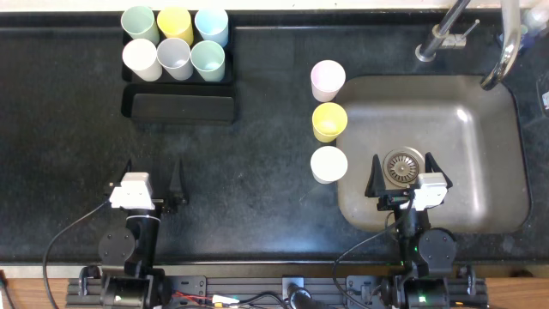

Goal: Store Cups

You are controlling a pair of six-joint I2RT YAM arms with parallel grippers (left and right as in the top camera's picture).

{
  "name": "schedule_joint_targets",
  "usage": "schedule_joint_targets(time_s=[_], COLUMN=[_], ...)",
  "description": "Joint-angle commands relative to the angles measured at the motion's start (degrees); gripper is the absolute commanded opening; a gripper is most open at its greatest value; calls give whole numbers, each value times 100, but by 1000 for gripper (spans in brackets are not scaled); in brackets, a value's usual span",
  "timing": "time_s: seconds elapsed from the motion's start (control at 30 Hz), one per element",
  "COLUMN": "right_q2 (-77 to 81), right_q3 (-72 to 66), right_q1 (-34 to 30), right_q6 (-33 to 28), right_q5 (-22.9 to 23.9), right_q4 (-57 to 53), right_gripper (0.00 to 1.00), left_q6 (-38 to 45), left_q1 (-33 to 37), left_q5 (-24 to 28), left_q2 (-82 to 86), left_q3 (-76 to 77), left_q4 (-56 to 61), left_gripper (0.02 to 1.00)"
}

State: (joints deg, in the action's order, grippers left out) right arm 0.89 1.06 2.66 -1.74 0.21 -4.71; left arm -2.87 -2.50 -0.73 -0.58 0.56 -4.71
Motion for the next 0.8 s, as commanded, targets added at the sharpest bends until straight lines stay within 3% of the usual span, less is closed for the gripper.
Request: schedule_joint_targets(time_s=[0.03,0.17,0.27,0.3,0.47,0.57,0.7,0.8], right_q2=[-68,-68,-68,-68,-68,-68,-68,-68], right_q3=[-79,-79,-79,-79,-79,-79,-79,-79], right_q1=[-17,-17,-17,-17,-17,-17,-17,-17], right_q6=[-20,-20,-20,-20,-17,-17,-17,-17], right_q5=[-22,-22,-22,-24,-22,-24,-22,-22], right_q4=[26,26,26,26,26,26,26,26], right_gripper=[998,998,996,996,996,996,998,996], left_q6=[-20,-24,-28,-26,-26,-68,-68,-177], left_q1=[31,31,31,31,28,-166,-870,-1679], left_q5=[-48,-44,356,846,2035,2933,2796,1928], left_q2=[42,11,-490,-1281,-4581,-7344,-9379,-10581], left_q3=[-11,-4,260,730,3084,6242,9486,11626], left_q4=[-11,-11,-11,24,-105,-1443,-3515,-4972], left_gripper=[998,998,998,998,998,998,998,998])
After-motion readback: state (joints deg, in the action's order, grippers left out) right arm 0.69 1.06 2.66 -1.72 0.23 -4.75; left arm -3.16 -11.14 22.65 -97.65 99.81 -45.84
